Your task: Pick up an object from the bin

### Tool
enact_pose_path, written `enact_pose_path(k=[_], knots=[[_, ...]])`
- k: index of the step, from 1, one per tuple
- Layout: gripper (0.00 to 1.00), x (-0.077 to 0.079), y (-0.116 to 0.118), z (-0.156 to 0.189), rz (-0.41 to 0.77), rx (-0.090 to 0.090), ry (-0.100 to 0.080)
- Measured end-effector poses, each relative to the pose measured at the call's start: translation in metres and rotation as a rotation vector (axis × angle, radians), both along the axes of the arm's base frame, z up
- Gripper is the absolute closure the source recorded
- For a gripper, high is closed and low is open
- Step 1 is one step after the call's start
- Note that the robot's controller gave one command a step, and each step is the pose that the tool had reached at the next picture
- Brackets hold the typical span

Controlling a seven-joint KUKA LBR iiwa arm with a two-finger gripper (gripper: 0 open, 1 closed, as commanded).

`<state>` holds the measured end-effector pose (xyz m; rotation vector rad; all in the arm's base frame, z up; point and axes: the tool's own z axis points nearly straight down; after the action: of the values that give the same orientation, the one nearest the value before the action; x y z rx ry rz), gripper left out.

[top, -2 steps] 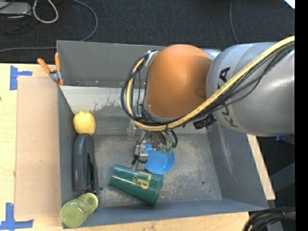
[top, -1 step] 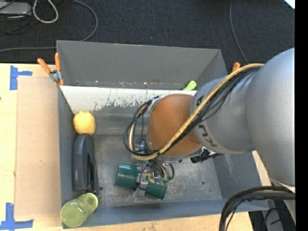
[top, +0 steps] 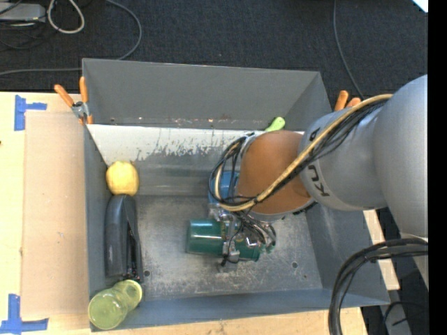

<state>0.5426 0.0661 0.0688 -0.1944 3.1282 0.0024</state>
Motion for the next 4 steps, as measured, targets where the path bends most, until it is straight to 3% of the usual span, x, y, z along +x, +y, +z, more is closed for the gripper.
enact_pose_path(k=[1,2,3,4], knots=[[0.00,-0.051,0.054,0.000,-0.194,0.000,0.026],[0.00,-0.001,0.002,0.000,-0.011,0.001,-0.001],[1.00,-0.043,0.048,-0.001,-0.170,0.001,0.026],[1.00,-0.043,0.048,-0.001,-0.171,0.001,0.025]])
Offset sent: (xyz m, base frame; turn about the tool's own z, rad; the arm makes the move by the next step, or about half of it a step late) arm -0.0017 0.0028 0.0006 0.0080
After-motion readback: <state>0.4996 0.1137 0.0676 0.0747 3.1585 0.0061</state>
